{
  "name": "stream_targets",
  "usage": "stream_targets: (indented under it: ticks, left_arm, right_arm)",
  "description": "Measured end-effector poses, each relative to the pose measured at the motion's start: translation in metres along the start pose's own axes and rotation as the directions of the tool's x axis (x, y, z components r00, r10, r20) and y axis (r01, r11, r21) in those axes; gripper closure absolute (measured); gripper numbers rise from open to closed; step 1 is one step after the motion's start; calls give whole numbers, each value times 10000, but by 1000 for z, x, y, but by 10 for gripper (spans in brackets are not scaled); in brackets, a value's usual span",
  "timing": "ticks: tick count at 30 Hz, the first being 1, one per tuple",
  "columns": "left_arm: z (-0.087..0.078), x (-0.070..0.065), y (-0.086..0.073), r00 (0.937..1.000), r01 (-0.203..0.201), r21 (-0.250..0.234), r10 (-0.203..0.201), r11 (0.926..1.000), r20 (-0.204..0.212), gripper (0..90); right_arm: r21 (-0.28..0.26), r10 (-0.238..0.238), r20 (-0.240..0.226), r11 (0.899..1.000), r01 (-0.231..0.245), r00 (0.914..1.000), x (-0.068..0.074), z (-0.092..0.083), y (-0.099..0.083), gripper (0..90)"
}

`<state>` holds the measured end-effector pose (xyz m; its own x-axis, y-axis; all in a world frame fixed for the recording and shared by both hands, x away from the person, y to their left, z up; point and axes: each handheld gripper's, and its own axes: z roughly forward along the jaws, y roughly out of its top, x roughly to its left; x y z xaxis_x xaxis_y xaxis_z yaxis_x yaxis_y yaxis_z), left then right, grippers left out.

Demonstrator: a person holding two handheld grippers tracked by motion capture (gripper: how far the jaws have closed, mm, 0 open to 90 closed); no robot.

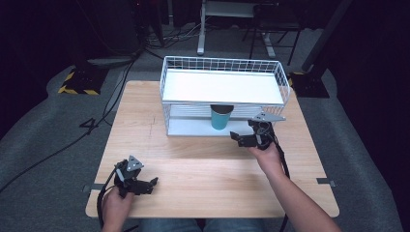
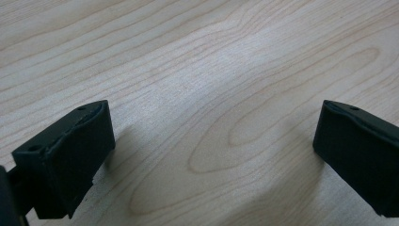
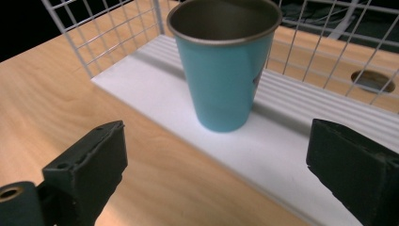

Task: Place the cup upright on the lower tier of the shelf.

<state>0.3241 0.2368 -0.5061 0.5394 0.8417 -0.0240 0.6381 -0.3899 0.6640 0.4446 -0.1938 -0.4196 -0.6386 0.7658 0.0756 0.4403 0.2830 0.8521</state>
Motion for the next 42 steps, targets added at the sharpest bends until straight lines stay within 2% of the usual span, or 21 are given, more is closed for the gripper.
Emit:
stream_targets:
  ticks: [2, 7, 10, 11, 15, 19, 20, 25, 27, 28, 29, 35, 42]
  left_arm:
    - [0, 0, 0, 10000, 6, -14, -6, 10000, 5, 0]
    - [0, 0, 0, 10000, -1, 3, 1, 10000, 1, 0]
    - [0, 1, 1, 10000, -53, 31, 53, 10000, 25, 0]
    - [0, 1, 1, 10000, -76, 36, 76, 10000, -2, 0]
    - [0, 1, 1, 10000, -77, 29, 77, 10000, -12, 0]
    - [0, 0, 1, 10000, -84, 4, 84, 10000, 7, 0]
    - [0, 0, 1, 10000, -79, 13, 78, 10000, 18, 0]
    - [0, 1, 1, 9999, -115, 13, 115, 9999, 36, 0]
    - [0, 1, 1, 9999, -125, 16, 125, 9999, 41, 0]
    - [0, 1, 1, 9999, -125, 15, 125, 9999, 43, 0]
    - [0, 0, 1, 9999, -117, 13, 117, 9999, 44, 0]
    - [0, 1, 1, 9999, -125, 14, 124, 9999, 42, 0]
    - [0, 0, 1, 9999, -98, 9, 98, 10000, 54, 0]
  right_arm:
    - [167, -15, -112, 9999, 17, 9999, -2, -9, -1, 61]
    - [-155, -152, 60, 9998, 153, 9999, -6, -38, -8, 82]
    - [-191, -96, 72, 9998, 97, 9999, -7, -47, -11, 88]
    - [-175, -147, 123, 9997, 149, 9998, -9, -56, -13, 104]
    - [-333, -141, 59, 9993, 142, 9999, -12, -69, -18, 116]
    - [-400, -185, 199, 9990, 192, 9996, -17, -89, -30, 131]
    - [-400, -185, 199, 9990, 192, 9996, -17, -89, -30, 131]
    - [-567, 100, -131, 9983, -107, 9999, -21, -111, -48, 153]
    - [-601, 80, -118, 9982, -87, 9999, -23, -116, -61, 154]
    - [-601, 80, -118, 9982, -87, 9999, -23, -116, -61, 154]
    - [-114, 31, -580, 9999, -37, 9983, -25, -117, -65, 154]
    - [133, -351, -450, 9993, 357, 9984, -27, -122, -78, 154]
    - [517, -244, -231, 9983, 256, 9994, -32, -121, -100, 154]
